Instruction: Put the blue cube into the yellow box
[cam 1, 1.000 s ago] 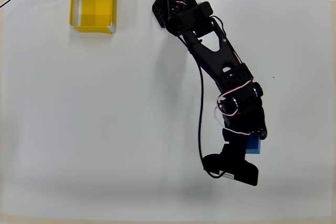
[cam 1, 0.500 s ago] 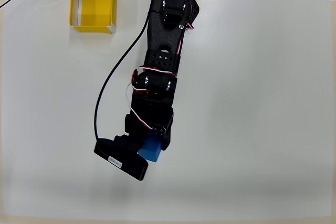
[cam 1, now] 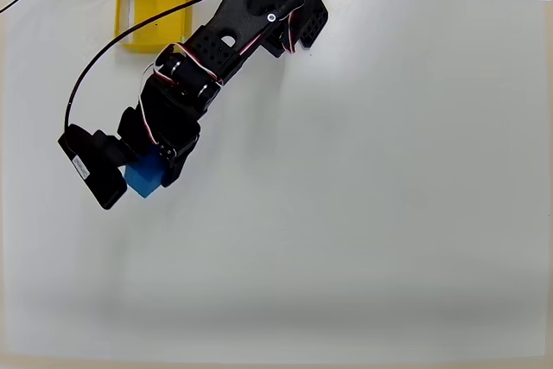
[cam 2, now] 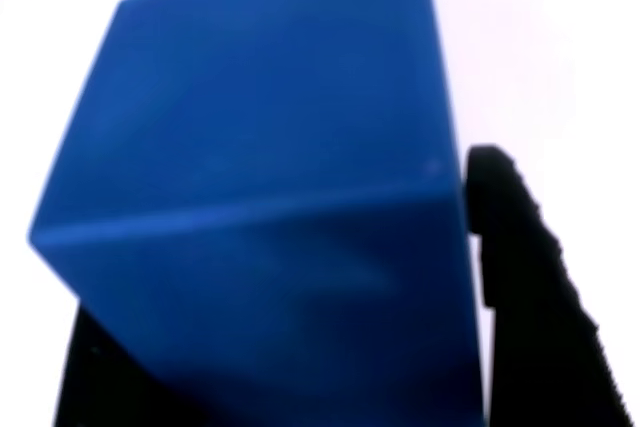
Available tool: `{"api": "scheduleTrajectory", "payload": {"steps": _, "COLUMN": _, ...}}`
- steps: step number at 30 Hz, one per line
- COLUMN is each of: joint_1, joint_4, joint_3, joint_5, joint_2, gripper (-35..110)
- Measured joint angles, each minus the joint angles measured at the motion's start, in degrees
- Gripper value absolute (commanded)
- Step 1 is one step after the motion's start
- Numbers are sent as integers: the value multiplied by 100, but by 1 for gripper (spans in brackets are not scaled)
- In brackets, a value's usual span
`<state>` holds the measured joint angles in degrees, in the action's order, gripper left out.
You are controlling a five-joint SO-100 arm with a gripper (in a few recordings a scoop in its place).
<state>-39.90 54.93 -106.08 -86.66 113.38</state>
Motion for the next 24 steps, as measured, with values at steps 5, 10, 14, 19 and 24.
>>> {"api": "scheduleTrajectory", "payload": {"steps": 5, "joint_1": -905, "joint_4": 0, "joint_3": -800, "joint_5": -132, "joint_2": 598, "gripper": 14}}
{"api": "scheduleTrajectory", "payload": {"steps": 10, "joint_1": -2039, "joint_4": -193, "joint_3": -1292, "joint_5": -369, "joint_2": 993, "gripper": 14}}
{"api": "scheduleTrajectory", "payload": {"steps": 14, "joint_1": -2874, "joint_4": -281, "joint_3": -1441, "joint_5": -492, "joint_2": 1020, "gripper": 14}}
{"api": "scheduleTrajectory", "payload": {"steps": 19, "joint_1": -3604, "joint_4": -316, "joint_3": -1591, "joint_5": -571, "joint_2": 1020, "gripper": 15}}
{"api": "scheduleTrajectory", "payload": {"steps": 24, "joint_1": -4245, "joint_4": -316, "joint_3": -1608, "joint_5": -615, "joint_2": 861, "gripper": 15}}
